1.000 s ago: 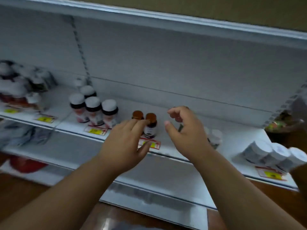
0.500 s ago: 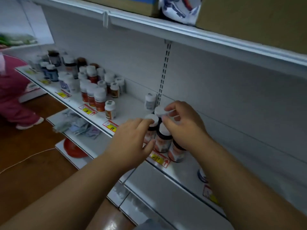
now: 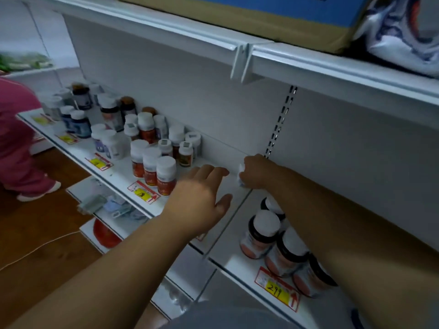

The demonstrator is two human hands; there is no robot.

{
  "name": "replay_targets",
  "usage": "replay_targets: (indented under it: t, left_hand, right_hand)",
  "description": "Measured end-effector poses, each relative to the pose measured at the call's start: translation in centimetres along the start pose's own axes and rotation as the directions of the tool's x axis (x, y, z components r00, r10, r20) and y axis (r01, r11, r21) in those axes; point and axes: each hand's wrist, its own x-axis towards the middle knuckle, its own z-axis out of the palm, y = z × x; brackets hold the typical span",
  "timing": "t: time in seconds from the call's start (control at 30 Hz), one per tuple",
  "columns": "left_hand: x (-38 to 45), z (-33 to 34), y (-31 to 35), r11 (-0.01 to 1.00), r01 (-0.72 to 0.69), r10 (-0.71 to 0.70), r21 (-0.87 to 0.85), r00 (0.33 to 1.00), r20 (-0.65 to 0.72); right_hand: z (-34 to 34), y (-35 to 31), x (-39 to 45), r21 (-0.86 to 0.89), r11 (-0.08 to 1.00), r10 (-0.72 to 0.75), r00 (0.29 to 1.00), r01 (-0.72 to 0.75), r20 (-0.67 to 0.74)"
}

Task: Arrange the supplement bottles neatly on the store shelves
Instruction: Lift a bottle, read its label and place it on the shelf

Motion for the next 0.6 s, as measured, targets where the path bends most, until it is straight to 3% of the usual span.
replay_targets:
  t: [0.17,0.37,0.5,0.6]
  left_hand:
    - [3.1,-0.4,-5.1,0.992,-0.116,0.118,-0.055,0.992,0.040]
    - [5.0,-0.4,-9.3,0.970,-0.211,0.229,-0.116,0.958,0.171]
    - [5.9,-0.5,-10.9,0.944,-0.271,0.300,-0.186,0.942,0.149]
    - [6.3,-0.3,-10.9,0.929,-0.175,0.222,-0.327,0.968,0.113]
  right_hand:
    - [1.4,-0.5,2.6,-0.113,0.984,0.128,0.989,-0.136,-0.078]
    - [2.5,-1.8,3.9,0.027,0.974,0.223,0.937,-0.224,-0.268]
    - [1.7,-2.5,1.7,0.326,0.935,0.274,0.873,-0.143,-0.403]
    - [0.1,-3.9,-1.7,0.671,0.741,0.405,0.811,-0.022,-0.421]
